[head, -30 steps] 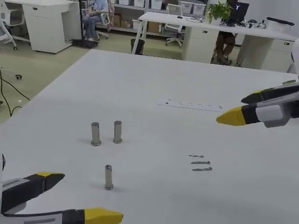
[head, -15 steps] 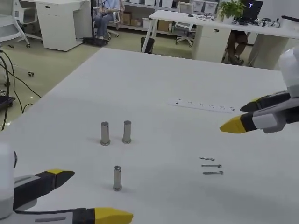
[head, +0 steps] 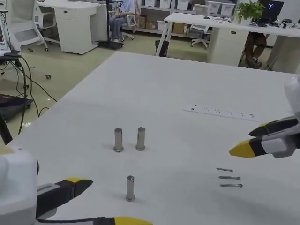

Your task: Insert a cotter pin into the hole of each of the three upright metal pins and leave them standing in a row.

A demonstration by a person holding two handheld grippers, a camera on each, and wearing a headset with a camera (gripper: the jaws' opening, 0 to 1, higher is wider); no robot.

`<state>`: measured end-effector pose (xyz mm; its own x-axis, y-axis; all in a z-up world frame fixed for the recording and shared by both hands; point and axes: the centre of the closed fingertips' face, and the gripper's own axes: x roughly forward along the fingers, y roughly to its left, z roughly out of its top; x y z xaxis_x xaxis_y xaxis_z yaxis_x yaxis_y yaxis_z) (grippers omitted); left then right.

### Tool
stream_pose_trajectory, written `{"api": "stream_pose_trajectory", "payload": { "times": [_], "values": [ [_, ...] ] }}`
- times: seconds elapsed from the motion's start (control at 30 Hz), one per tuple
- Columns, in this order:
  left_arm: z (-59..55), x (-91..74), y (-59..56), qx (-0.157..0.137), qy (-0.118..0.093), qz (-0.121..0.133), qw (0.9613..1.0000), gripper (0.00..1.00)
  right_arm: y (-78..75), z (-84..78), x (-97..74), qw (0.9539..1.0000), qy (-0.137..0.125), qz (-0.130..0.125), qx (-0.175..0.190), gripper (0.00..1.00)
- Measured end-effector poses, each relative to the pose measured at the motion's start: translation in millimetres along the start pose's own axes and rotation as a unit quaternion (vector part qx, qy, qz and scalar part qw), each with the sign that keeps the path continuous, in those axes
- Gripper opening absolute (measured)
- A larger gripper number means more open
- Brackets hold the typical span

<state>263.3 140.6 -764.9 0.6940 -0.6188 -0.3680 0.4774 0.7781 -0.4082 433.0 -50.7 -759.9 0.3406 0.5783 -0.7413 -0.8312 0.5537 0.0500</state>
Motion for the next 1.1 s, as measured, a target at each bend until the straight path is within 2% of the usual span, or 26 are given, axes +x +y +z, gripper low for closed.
{"api": "stream_pose_trajectory", "payload": {
  "times": [0.1,0.2,0.37,0.67,1.03,1.1],
  "values": [
    [-3.7,0.4,1.4,-0.002,0.007,0.003,1.0000,0.96,-1.2,-7.6,8.0,0.9999,0.005,0.004,0.009,0.60],
    [-3.9,0.3,2.8,-0.006,0.005,0.005,1.0000,0.96,-1.7,-16.1,14.0,0.9997,0.022,0.008,0.007,0.59],
    [-5.2,1.2,5.8,-0.017,0.009,0.009,0.9998,0.93,-1.3,-21.1,22.0,0.9994,0.030,0.015,0.005,0.57],
    [-3.4,5.5,4.7,-0.018,0.009,0.010,0.9998,0.93,-5.1,-31.0,35.9,0.9983,0.044,0.029,-0.027,0.55],
    [6.6,17.5,4.3,-0.025,-0.004,0.011,0.9996,0.92,-10.8,-53.5,50.3,0.9969,0.059,0.040,-0.034,0.48],
    [3.7,19.9,5.5,-0.020,0.005,0.013,0.9997,0.92,-12.8,-56.7,52.8,0.9971,0.058,0.040,-0.030,0.48]
  ]
}}
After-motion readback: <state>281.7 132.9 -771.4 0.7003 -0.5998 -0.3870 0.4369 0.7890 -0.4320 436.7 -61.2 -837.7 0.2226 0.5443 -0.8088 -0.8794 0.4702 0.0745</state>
